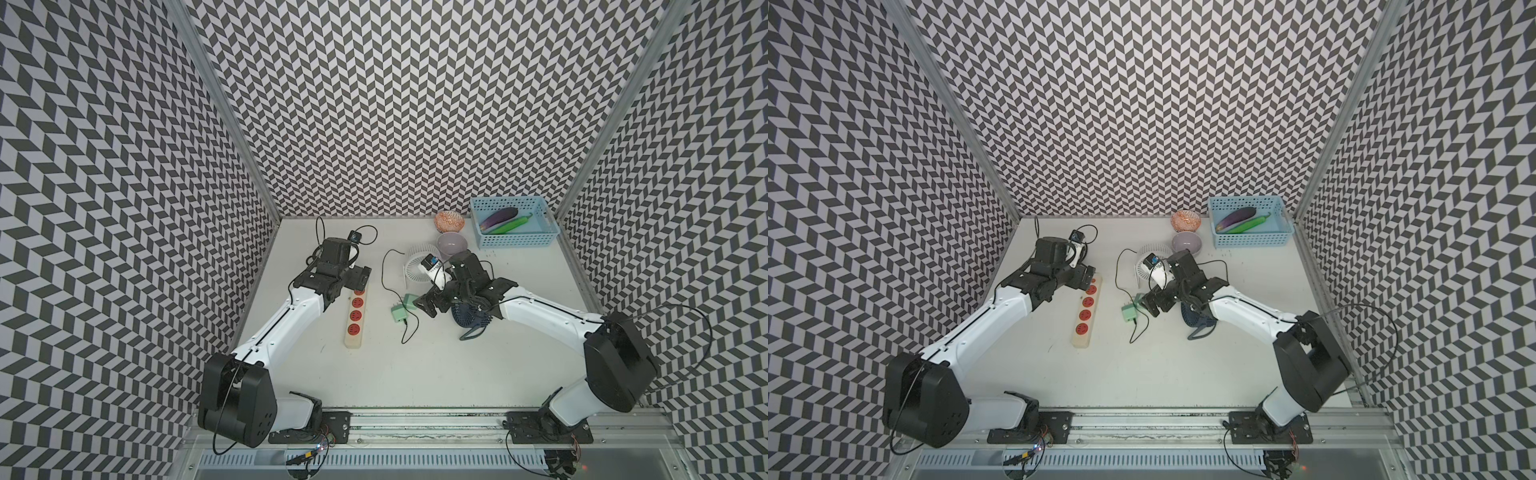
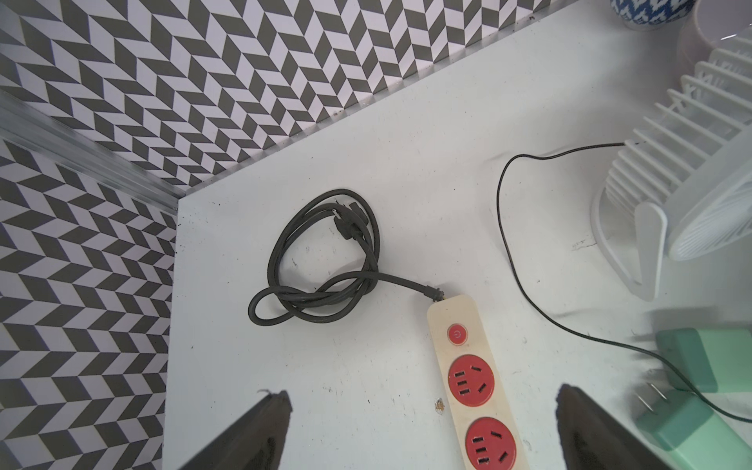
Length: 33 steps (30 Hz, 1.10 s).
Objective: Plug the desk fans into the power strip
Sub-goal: Pick up the plug from the center of the board.
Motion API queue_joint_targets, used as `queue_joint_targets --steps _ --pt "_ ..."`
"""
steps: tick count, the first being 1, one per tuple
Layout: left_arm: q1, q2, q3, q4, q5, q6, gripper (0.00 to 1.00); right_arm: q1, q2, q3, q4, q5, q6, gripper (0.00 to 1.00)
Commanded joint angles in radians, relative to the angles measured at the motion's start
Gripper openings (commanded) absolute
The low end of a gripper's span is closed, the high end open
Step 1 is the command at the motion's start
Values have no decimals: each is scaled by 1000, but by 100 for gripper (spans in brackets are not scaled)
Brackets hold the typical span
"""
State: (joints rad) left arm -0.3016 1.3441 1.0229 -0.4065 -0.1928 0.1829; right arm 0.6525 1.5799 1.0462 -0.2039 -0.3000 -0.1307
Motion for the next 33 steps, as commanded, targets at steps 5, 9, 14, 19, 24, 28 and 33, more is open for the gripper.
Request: queue_joint_targets --steps 5,9,14,19,24,28,33 --pt "-8 -22 -36 36 55 -21 100 27 69 26 33 35 -12 100" --pt "-8 -20 -27 26 78 -38 100 48 97 17 49 71 -21 98" --pt "0 -22 -32 31 89 -38 100 55 146 23 80 90 -13 94" --pt "3 -16 -25 22 110 -44 100 55 198 46 90 106 -19 89" --pt "10 -36 -55 36 185 -44 100 55 238 52 129 119 -36 85" --pt "21 -62 -81 53 203 -45 100 53 272 66 140 118 -53 82" --pt "42 -80 -98 60 236 -43 100 53 309 85 118 122 -65 75"
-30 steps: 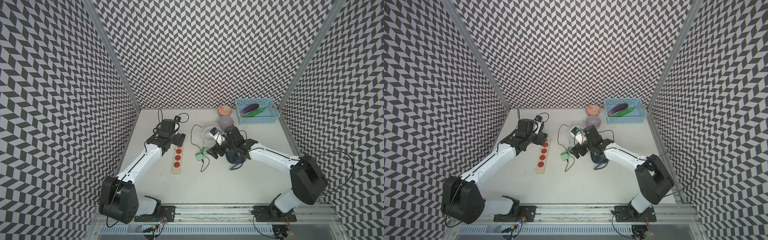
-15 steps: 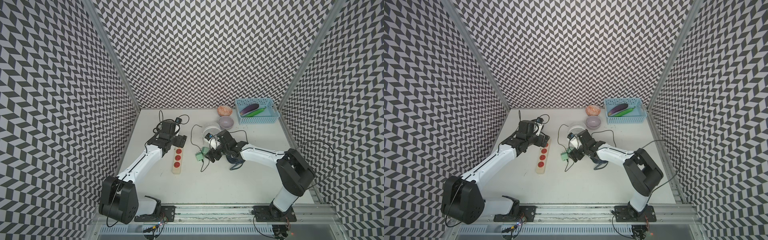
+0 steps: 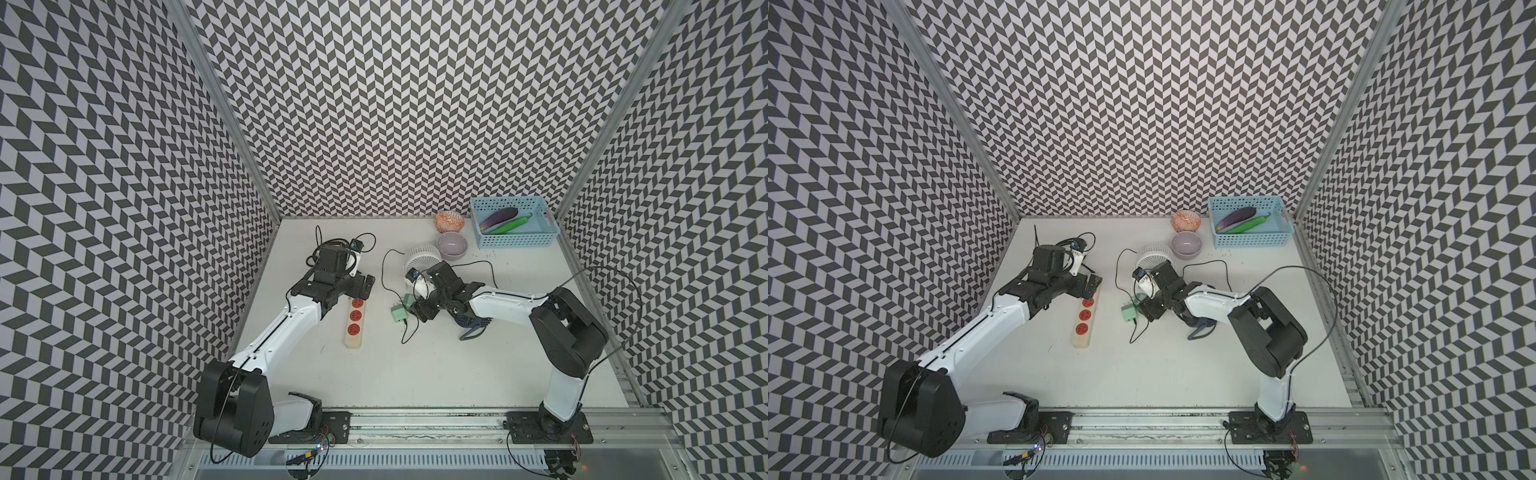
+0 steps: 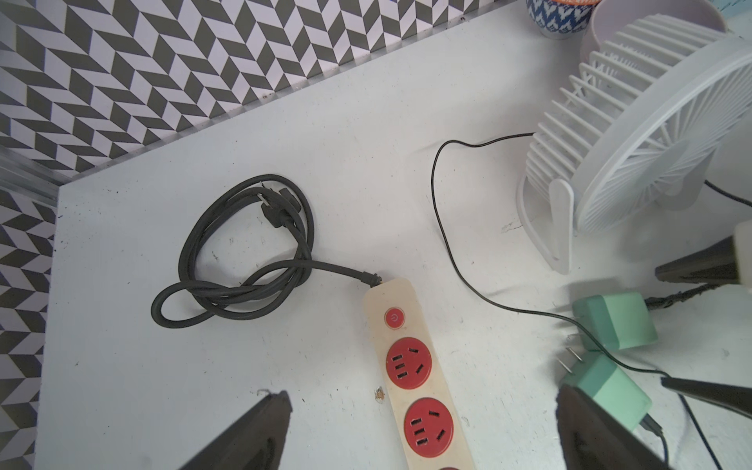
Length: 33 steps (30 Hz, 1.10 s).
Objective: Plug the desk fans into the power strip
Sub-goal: Pick up the plug from the center of the board.
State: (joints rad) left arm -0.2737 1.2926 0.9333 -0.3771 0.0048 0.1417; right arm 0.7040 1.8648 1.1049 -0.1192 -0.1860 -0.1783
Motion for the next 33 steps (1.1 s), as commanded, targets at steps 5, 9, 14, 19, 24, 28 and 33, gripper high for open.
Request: queue_joint_targets --steps 5,9,14,19,24,28,33 --pt "46 -53 -33 45 80 -8 100 0 34 15 59 4 -26 71" --pt "60 -64 -23 31 88 -17 100 1 54 39 46 -10 -25 67" --pt "71 -64 -36 39 106 -17 100 2 81 56 43 -19 -26 61" --pt "73 -60 -29 35 108 -11 100 1 88 43 61 -18 -36 55" --pt "74 -46 -7 17 108 -14 100 1 91 59 24 -26 -39 44" --pt "74 -47 -20 33 118 -11 100 3 55 35 47 -21 -35 36" --pt "74 -43 18 4 132 -17 100 -1 -14 19 30 -18 -10 36"
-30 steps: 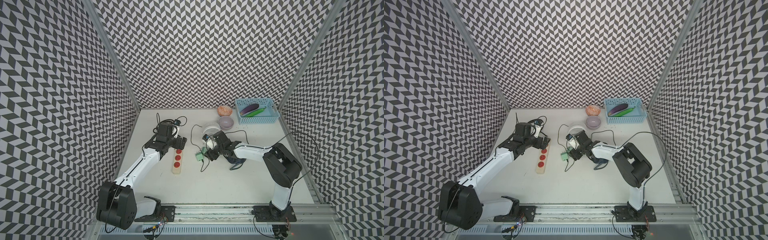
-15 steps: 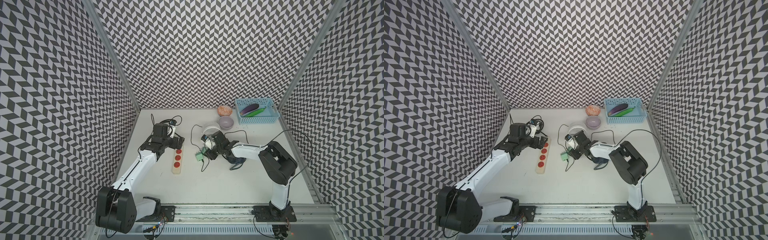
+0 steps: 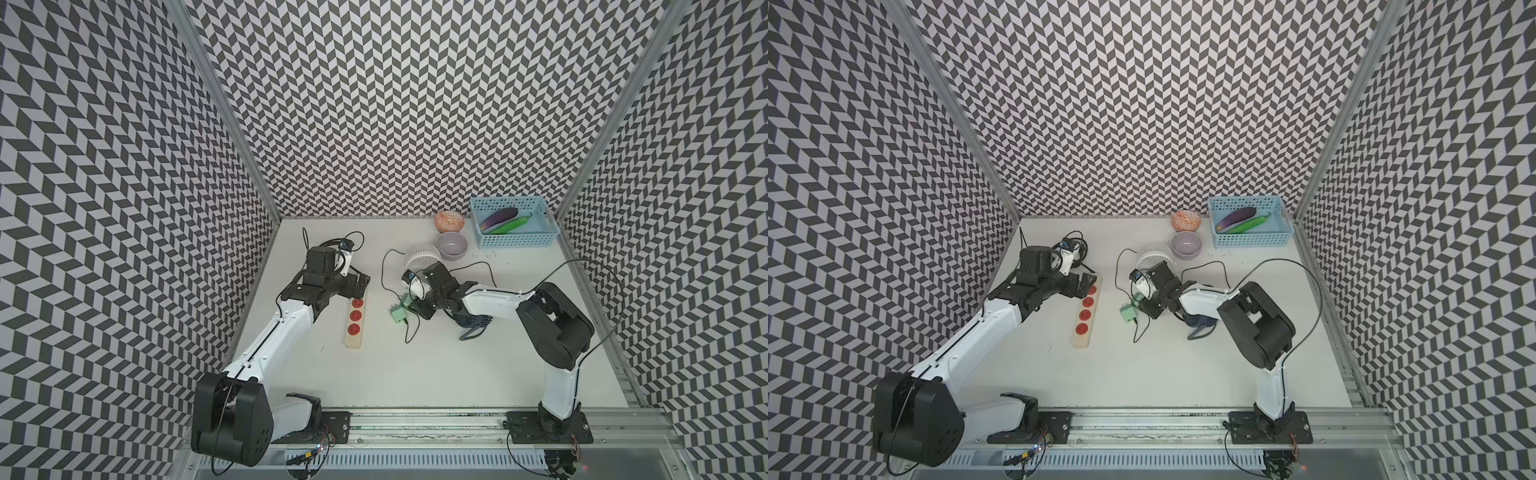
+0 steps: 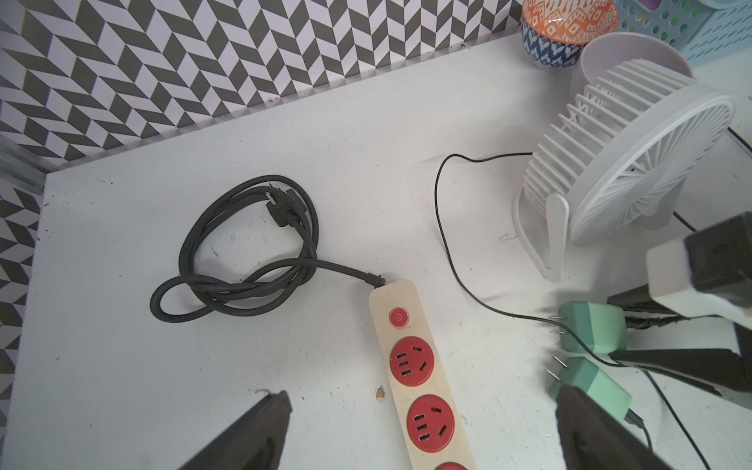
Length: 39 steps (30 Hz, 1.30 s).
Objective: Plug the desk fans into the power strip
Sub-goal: Pick up the plug from the center of the board.
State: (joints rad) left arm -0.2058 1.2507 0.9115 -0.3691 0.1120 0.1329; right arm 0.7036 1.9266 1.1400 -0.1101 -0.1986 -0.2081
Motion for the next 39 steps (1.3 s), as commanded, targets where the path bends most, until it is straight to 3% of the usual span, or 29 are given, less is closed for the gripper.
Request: queue_joint_targets --steps 1,7,12,17,19,21,24,32,39 --pt "7 -3 42 -2 35 -9 100 -4 -101 -27 37 -10 32 36" --pt "5 8 122 -36 94 -14 100 -60 -232 -51 69 -131 142 34" --pt "4 -4 170 15 165 4 100 -136 -381 -136 227 -294 283 32" --pt "5 4 209 103 348 -87 100 -221 -493 -197 426 -493 479 31" --pt "0 2 193 204 414 -126 100 -242 -521 -227 526 -514 531 31" --pt "-5 16 209 270 468 -184 100 -258 -543 -249 631 -585 715 30" --pt "-7 40 226 379 575 -283 100 -268 -558 -257 759 -663 837 30" --pt "-59 129 200 777 855 -604 99 -286 -562 -311 1081 -687 1194 24" --pt "-89 176 182 1037 941 -794 98 -308 -521 -394 1430 -633 1507 19"
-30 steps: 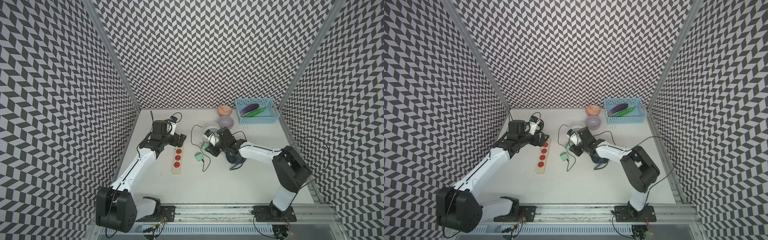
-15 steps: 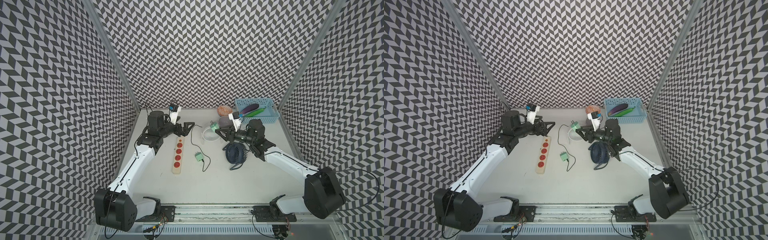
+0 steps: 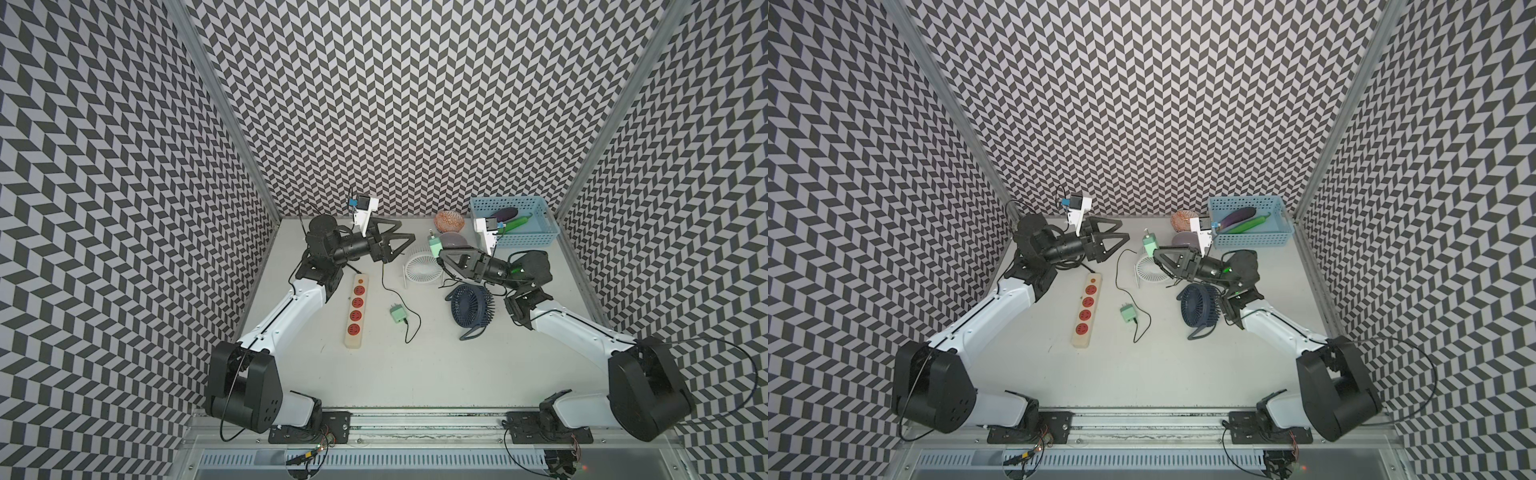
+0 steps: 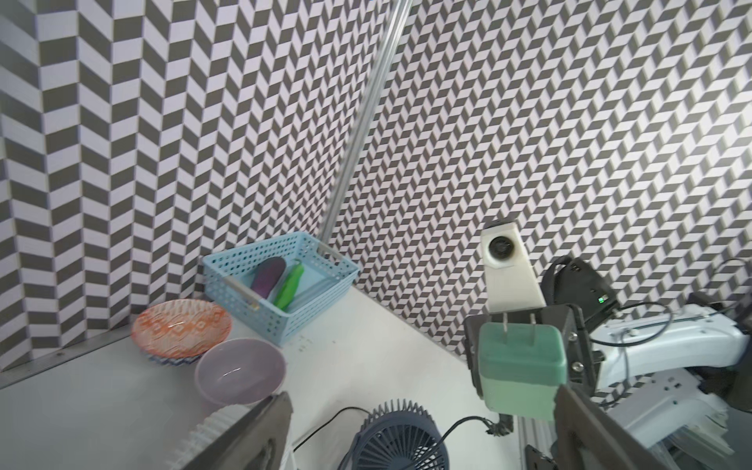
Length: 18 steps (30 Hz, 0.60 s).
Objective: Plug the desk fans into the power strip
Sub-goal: Pick up the plug from the center of the board.
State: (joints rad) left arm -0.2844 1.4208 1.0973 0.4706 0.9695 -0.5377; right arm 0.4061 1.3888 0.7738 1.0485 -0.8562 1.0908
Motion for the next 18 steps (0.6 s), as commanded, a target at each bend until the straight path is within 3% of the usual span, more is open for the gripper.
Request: queue_joint_targets --steps 1,4,6,12,18 --pt "-18 13 -1 214 88 -129 98 -12 35 -39 342 41 263 18" --pt "-52 41 18 210 78 -131 97 -12 100 -44 551 63 384 15" --pt "-73 61 39 204 68 -154 96 -12 127 -32 583 63 421 12" --pt "-116 102 83 179 44 -157 95 -1 96 -9 448 48 306 12" --pt "-152 114 114 131 37 -132 93 0 94 -1 414 43 280 12"
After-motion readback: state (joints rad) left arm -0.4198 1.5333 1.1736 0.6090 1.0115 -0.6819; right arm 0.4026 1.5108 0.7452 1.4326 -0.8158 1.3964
